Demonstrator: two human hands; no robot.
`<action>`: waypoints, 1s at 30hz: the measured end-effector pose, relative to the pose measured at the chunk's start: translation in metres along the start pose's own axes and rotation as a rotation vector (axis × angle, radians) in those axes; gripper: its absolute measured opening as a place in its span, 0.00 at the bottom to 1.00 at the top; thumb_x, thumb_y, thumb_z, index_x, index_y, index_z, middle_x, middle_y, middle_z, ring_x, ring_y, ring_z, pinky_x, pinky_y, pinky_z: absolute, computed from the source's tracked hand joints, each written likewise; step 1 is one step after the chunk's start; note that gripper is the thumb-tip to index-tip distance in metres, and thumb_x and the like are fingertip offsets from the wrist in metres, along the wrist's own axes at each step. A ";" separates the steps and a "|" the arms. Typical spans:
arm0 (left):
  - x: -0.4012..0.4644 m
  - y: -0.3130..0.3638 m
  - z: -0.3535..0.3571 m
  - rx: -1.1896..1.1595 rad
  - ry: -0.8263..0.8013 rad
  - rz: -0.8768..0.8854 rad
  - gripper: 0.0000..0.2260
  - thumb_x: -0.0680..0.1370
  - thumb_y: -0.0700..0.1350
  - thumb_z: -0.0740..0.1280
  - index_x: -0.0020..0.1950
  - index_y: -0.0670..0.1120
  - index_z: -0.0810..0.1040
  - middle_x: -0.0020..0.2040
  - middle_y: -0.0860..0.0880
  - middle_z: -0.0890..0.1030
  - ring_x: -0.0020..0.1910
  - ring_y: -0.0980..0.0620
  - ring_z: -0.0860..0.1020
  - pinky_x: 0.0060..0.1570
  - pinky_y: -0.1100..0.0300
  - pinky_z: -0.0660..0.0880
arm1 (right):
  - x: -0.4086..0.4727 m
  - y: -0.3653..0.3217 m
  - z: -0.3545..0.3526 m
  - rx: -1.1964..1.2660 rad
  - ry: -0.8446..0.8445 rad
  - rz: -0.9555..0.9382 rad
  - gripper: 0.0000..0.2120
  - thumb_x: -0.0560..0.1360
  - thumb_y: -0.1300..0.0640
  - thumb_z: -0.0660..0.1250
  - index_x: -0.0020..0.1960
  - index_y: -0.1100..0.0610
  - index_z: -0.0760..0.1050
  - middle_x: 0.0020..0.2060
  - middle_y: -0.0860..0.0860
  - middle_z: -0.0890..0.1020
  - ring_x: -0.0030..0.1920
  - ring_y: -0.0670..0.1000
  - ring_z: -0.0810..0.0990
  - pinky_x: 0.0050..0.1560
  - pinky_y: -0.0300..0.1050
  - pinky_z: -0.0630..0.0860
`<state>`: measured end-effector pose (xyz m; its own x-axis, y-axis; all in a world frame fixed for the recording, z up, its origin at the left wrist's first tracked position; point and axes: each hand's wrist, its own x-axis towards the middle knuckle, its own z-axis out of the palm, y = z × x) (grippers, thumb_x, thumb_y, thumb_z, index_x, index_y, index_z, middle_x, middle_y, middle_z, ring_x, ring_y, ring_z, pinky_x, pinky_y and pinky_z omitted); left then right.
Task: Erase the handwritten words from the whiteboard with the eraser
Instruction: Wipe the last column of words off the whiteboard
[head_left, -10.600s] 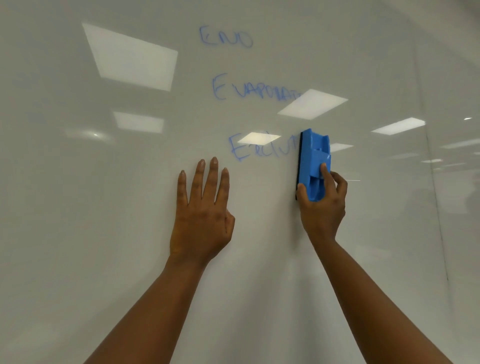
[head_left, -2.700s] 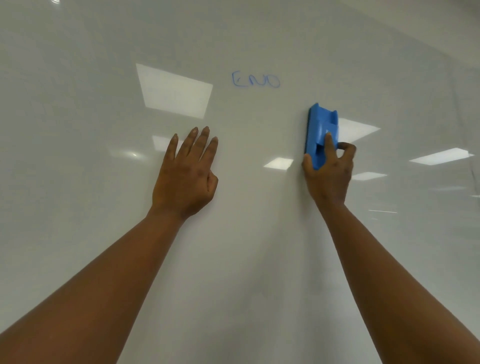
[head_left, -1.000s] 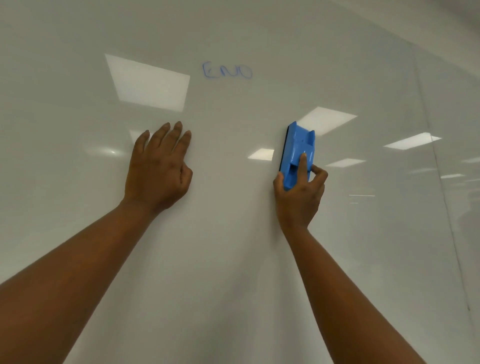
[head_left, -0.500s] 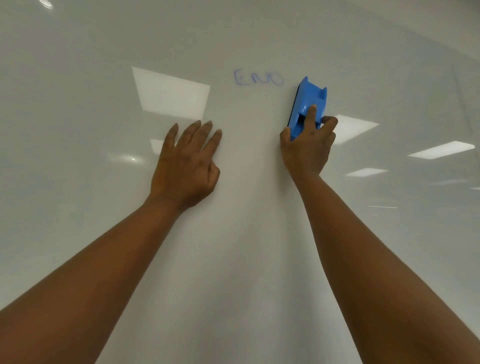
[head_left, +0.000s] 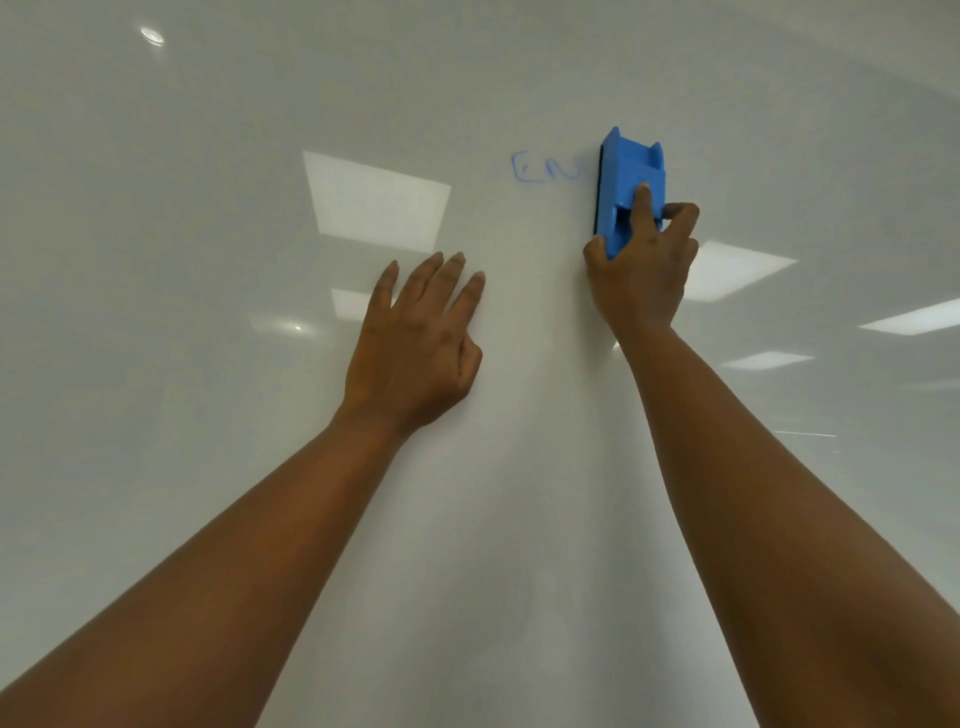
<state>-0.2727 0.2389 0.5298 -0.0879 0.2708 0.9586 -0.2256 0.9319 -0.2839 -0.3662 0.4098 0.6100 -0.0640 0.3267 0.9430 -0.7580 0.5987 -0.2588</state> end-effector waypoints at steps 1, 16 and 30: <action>0.000 0.000 0.000 0.002 0.001 0.000 0.26 0.74 0.46 0.50 0.70 0.42 0.69 0.70 0.41 0.69 0.70 0.43 0.67 0.69 0.43 0.58 | 0.001 -0.005 0.002 0.008 -0.005 -0.006 0.28 0.74 0.52 0.63 0.72 0.53 0.59 0.64 0.58 0.62 0.57 0.57 0.67 0.50 0.47 0.73; -0.003 0.002 -0.004 -0.029 0.021 -0.004 0.26 0.73 0.46 0.48 0.67 0.40 0.72 0.68 0.40 0.72 0.68 0.42 0.69 0.67 0.43 0.62 | -0.018 0.009 -0.001 0.088 0.049 -0.035 0.29 0.71 0.52 0.67 0.70 0.51 0.63 0.63 0.55 0.65 0.57 0.54 0.68 0.44 0.40 0.68; -0.007 0.003 -0.004 -0.049 0.029 -0.006 0.23 0.73 0.43 0.57 0.67 0.39 0.72 0.67 0.39 0.72 0.68 0.40 0.70 0.67 0.43 0.63 | -0.025 -0.022 0.006 0.176 -0.029 -0.284 0.30 0.69 0.53 0.70 0.69 0.53 0.66 0.63 0.56 0.68 0.58 0.55 0.69 0.50 0.38 0.66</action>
<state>-0.2692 0.2404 0.5223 -0.0579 0.2711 0.9608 -0.1781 0.9442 -0.2771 -0.3517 0.3835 0.5935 0.1491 0.1427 0.9785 -0.8484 0.5268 0.0525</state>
